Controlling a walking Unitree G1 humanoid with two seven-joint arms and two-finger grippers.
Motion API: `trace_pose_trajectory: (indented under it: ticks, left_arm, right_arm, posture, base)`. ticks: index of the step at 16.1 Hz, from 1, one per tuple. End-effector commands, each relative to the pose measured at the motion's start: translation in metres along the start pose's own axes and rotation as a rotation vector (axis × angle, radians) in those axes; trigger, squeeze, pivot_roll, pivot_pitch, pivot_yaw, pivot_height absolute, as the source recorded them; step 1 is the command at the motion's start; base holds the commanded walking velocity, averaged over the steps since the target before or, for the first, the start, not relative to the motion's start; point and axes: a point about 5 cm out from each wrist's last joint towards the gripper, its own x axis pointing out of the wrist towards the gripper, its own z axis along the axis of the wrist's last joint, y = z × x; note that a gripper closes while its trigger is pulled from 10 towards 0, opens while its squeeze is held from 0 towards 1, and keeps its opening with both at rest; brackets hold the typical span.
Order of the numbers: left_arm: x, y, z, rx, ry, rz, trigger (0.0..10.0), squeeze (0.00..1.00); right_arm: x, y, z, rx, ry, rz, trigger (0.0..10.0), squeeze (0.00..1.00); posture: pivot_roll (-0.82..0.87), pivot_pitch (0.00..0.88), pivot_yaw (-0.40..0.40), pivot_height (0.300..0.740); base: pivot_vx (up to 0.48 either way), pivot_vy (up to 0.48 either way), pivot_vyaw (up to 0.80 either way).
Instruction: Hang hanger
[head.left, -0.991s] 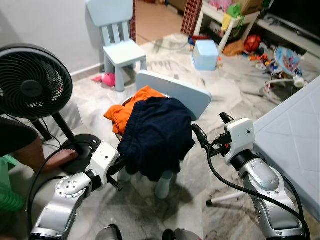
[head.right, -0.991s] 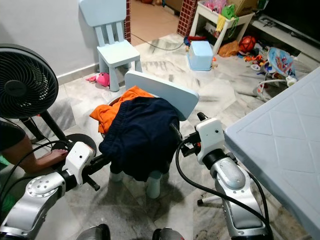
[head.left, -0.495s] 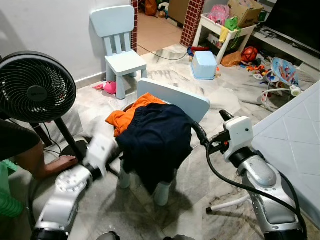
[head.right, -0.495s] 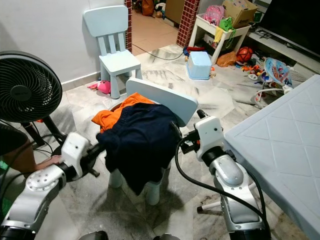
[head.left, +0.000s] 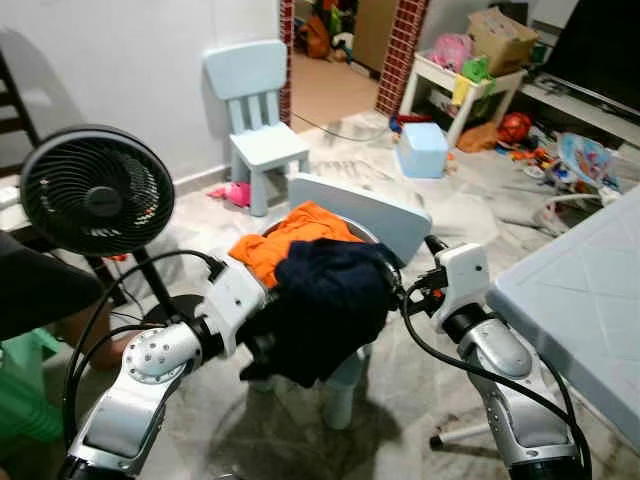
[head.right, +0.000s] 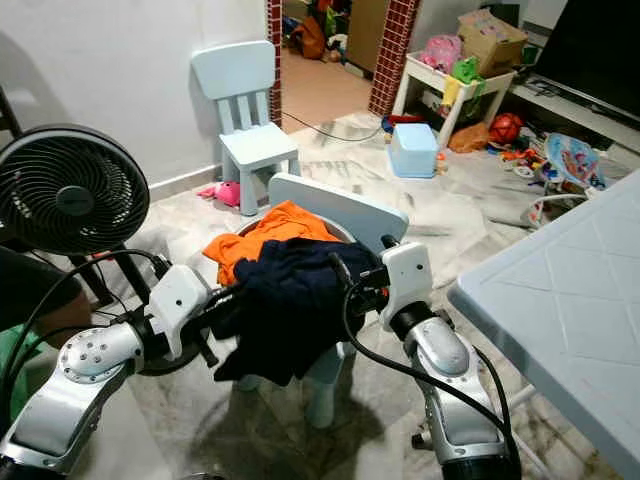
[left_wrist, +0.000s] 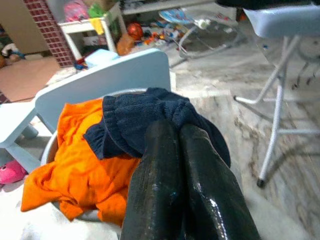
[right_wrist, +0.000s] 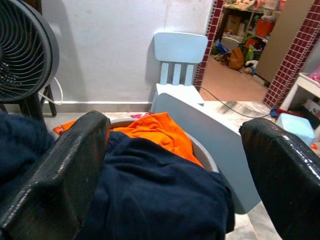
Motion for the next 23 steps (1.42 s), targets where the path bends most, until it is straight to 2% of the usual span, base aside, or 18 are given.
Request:
trace_pose_trajectory:
  ticks: [1, 3, 4, 6, 8, 13, 14, 16, 20, 23]
  left_arm:
    - [-0.002, -0.003, 0.005, 0.015, -0.015, -0.040, 0.0, 0.00]
    - [-0.004, 0.008, 0.007, 0.019, -0.017, 0.015, 0.0, 0.00]
    - [-0.005, 0.019, 0.010, 0.017, -0.034, 0.089, 0.0, 0.00]
    - [-0.010, 0.035, 0.013, 0.004, -0.045, 0.167, 0.0, 0.00]
    - [-0.013, 0.041, 0.011, -0.017, -0.034, 0.210, 0.0, 0.00]
    - [-0.011, 0.041, 0.003, -0.152, -0.039, 0.300, 0.0, 0.00]
    - [-0.014, 0.048, -0.003, -0.227, -0.045, 0.414, 0.0, 0.00]
    - [-0.017, 0.054, -0.009, -0.305, -0.048, 0.493, 0.0, 0.00]
    - [-0.014, 0.040, -0.016, -0.356, -0.028, 0.521, 0.0, 0.00]
    - [-0.008, 0.016, -0.020, -0.427, -0.030, 0.520, 0.0, 0.00]
  right_arm:
    - [0.002, -0.003, 0.001, -0.003, -0.012, 0.003, 10.0, 0.00]
    - [0.002, -0.006, 0.000, -0.005, -0.012, 0.000, 10.0, 0.00]
    - [0.003, -0.008, 0.000, -0.007, -0.013, -0.009, 10.0, 0.00]
    - [0.002, -0.010, -0.002, -0.006, -0.010, -0.024, 10.0, 0.00]
    - [0.001, -0.007, -0.004, -0.005, -0.010, -0.020, 10.0, 0.00]
    - [0.001, -0.006, -0.004, -0.004, -0.009, -0.013, 10.0, 0.00]
    - [0.000, -0.008, -0.004, -0.007, -0.007, -0.016, 10.0, 0.00]
    - [-0.001, -0.009, -0.004, -0.010, -0.005, -0.016, 10.0, 0.00]
    - [-0.001, -0.009, -0.004, -0.013, -0.004, -0.014, 10.0, 0.00]
    - [-0.003, -0.007, -0.006, 0.020, 0.005, -0.034, 10.0, 0.00]
  posture:
    - [0.00, 0.000, -0.046, 0.740]
    - [0.00, 0.000, -0.040, 0.740]
    - [0.00, 0.000, -0.039, 0.740]
    - [0.00, 0.000, -0.040, 0.740]
    - [0.00, 0.000, -0.042, 0.740]
    - [-0.01, 0.000, -0.046, 0.740]
    - [-0.01, 0.000, -0.049, 0.740]
    - [-0.01, 0.000, -0.052, 0.740]
    - [-0.01, 0.000, -0.054, 0.740]
    - [-0.01, 0.000, -0.049, 0.740]
  base:
    - [0.000, 0.000, 0.00]
    - [0.000, 0.000, 0.00]
    - [0.000, 0.000, 0.00]
    - [0.000, 0.000, 0.00]
    - [0.000, 0.000, 0.00]
    - [0.000, 0.000, 0.00]
    - [0.000, 0.000, 0.00]
    - [0.000, 0.000, 0.00]
    - [0.000, 0.000, 0.00]
    - [0.000, 0.000, 0.00]
